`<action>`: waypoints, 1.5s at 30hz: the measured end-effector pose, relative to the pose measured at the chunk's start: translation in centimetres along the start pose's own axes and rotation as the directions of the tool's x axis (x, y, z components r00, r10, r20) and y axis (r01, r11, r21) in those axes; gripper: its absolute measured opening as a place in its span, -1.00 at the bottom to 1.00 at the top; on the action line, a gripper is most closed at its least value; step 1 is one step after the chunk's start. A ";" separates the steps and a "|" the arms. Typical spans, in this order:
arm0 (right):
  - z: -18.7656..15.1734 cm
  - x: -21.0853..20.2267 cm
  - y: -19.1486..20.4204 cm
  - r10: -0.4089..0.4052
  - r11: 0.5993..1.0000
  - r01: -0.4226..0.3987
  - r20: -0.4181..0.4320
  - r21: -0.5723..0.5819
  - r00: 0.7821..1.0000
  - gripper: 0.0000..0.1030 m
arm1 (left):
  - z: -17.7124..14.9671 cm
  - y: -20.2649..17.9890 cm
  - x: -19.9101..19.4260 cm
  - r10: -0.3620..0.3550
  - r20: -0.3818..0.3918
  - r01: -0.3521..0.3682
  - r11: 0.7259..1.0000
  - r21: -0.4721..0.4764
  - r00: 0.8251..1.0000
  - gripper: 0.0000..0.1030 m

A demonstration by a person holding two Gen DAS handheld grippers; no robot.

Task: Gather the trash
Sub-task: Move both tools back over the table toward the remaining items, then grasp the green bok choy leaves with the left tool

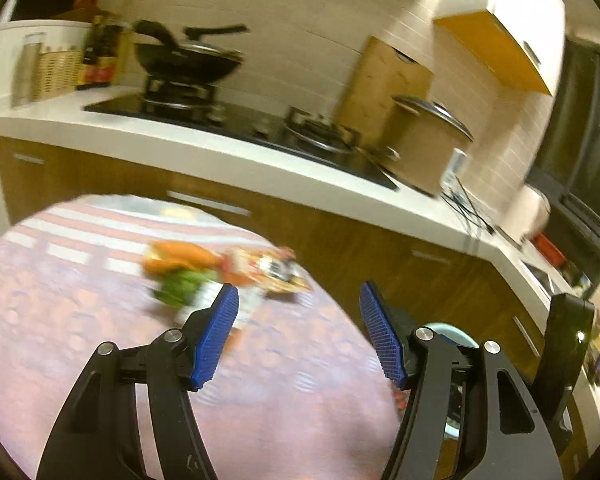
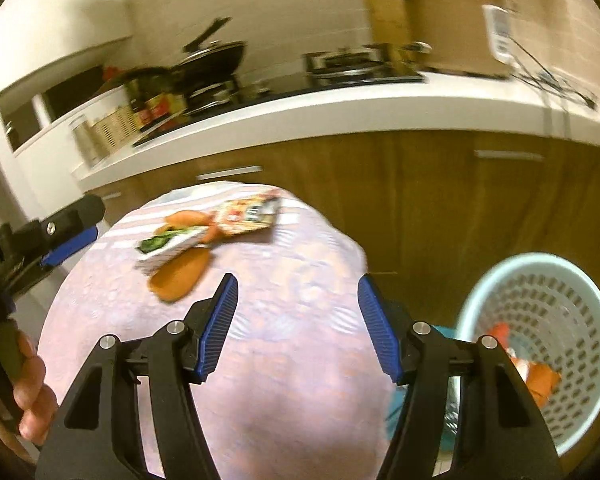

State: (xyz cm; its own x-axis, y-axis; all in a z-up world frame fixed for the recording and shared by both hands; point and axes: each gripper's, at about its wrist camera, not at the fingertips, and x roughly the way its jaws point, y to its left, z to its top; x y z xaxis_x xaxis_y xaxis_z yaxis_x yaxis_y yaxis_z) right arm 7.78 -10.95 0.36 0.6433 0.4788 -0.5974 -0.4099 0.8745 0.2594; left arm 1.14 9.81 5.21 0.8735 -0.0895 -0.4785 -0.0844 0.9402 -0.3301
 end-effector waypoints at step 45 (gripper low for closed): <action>1.9 9.2 9.0 0.136 0.986 -0.144 -0.096 -0.079 0.986 0.12 | -0.8 14.1 4.6 -0.021 -0.158 -0.012 0.979 -0.202 0.987 -0.74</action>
State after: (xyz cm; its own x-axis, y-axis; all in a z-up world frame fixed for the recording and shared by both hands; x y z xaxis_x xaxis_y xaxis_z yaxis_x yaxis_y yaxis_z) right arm 11.22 1.50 -1.29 0.5167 0.5836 -0.6264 -0.5482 0.7875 0.2816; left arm 3.55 22.42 -2.28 0.7881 -0.1602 -0.5943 -0.1896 0.8554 -0.4820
